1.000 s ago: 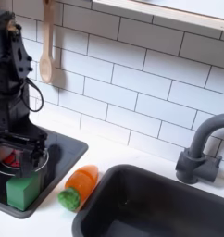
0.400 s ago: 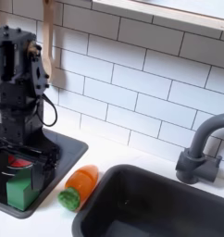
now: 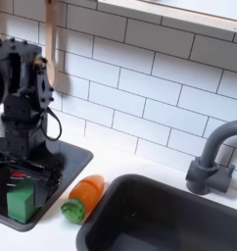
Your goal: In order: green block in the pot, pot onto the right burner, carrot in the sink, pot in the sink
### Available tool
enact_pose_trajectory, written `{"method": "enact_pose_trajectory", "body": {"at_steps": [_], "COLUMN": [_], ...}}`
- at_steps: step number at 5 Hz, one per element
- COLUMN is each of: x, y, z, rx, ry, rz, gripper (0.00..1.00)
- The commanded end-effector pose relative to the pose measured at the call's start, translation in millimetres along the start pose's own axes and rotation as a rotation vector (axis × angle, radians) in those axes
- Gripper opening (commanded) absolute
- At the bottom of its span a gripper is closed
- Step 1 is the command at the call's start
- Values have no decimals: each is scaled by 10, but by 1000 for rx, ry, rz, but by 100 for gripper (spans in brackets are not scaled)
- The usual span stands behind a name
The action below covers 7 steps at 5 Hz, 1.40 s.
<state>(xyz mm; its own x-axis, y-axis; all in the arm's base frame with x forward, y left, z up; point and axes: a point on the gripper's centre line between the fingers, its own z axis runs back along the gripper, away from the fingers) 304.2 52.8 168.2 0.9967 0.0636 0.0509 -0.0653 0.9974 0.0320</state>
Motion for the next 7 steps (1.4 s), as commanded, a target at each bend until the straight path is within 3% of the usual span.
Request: {"method": "enact_pose_trajectory", "body": {"at_steps": [1, 5, 6, 7], "x": [32, 109, 107, 117], "y": [-32, -4, -10, -21], "z": [-118, -276, -272, -266], "rx": [-11, -10, -15, -19], "ry": [27, 58, 50, 46], "rz": [8, 5, 8, 2], "gripper": [100, 100, 0, 0]}}
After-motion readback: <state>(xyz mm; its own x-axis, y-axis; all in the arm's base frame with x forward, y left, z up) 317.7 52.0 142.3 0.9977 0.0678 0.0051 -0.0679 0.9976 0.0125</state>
